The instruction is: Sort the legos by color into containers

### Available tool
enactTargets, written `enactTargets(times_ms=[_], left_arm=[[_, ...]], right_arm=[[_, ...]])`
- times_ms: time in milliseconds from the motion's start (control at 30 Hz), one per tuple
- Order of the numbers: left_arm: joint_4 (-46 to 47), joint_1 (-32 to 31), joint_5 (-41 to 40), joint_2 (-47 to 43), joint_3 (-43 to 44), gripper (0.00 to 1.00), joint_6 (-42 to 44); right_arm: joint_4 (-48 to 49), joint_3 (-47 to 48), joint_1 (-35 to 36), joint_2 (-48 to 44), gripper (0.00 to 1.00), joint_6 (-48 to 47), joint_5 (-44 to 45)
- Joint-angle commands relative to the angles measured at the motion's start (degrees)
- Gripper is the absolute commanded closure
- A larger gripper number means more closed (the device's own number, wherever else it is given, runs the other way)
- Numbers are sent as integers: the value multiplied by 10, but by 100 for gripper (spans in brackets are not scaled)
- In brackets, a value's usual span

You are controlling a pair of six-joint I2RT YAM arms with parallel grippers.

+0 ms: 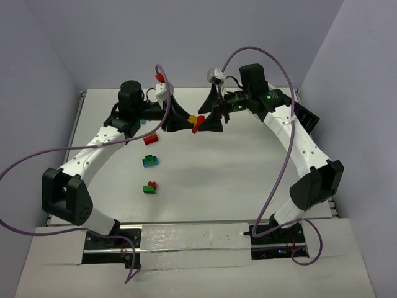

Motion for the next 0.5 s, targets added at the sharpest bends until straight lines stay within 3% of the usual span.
enactTargets(times_ms=[0,100,333,433,467], left_arm=[[-7,-6,4,-19,30,100,32],[-9,-7,1,-18,34,100,32],[-7,-7,0,-17,34,100,32],[-11,-7,-1,-18,33,100,32],[-11,-7,-3,-19,32,100,32]], right_arm=[[-54,32,4,12,17,-47,-3],[-64,36,4,15,31,-57,-1],[-85,40,6,24,51,-80,15],[-78,37,7,22,71,-74,27],[-72,35,7,21,88,-69,34]])
